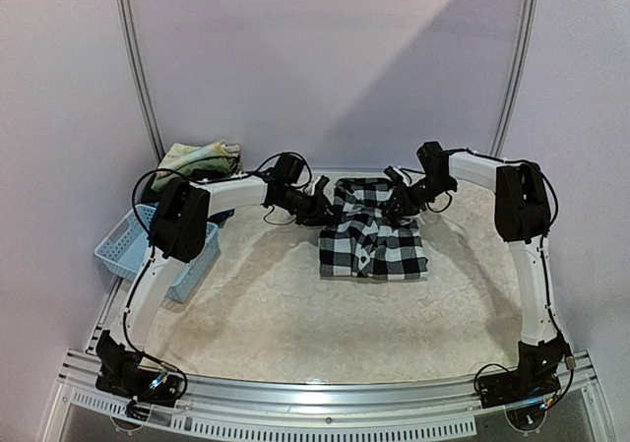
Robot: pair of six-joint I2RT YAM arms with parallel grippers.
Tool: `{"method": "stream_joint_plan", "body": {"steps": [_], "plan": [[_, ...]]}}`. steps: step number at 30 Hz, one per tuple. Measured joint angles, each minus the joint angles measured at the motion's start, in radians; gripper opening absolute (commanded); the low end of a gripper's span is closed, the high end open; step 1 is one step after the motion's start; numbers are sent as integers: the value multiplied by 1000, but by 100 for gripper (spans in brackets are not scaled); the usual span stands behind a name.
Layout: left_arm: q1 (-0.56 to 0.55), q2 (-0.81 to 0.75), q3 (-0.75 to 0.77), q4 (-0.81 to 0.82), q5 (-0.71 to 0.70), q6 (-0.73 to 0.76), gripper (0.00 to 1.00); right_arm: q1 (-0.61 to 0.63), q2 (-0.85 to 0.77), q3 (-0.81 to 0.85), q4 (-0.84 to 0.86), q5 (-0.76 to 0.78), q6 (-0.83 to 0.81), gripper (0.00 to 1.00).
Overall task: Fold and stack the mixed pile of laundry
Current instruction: Smooth out the 2/3-rectangle-folded shirt at the center of the board, then pick up the 2/3-rectangle-folded shirt from the center of the board.
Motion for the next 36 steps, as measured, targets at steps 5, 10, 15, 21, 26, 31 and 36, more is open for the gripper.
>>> {"method": "stream_joint_plan", "body": {"steps": [5,10,15,21,26,31,36], "plan": [[16,35,15,71,6,-69,19,-19,54,80,2,43,12,31],[41,86,55,190,11,-183,21,-35,100,156,21,46,22,32],[51,109,72,367,22,-280,31,-39,109,208,23,60,12,37],[48,-67,-37,262,-44,-62,44,-58,-13,108,16,130,-83,55],[16,-404,-218,61,-146,357,50,-73,-364,-233,34,174,-344,59],[-125,-735,-600,96,-317,800,58,3,-667,-564,63,226,-639,61],[-305,-690,-754,95,-488,1129,58,168,-732,-839,130,350,-867,77]]}}
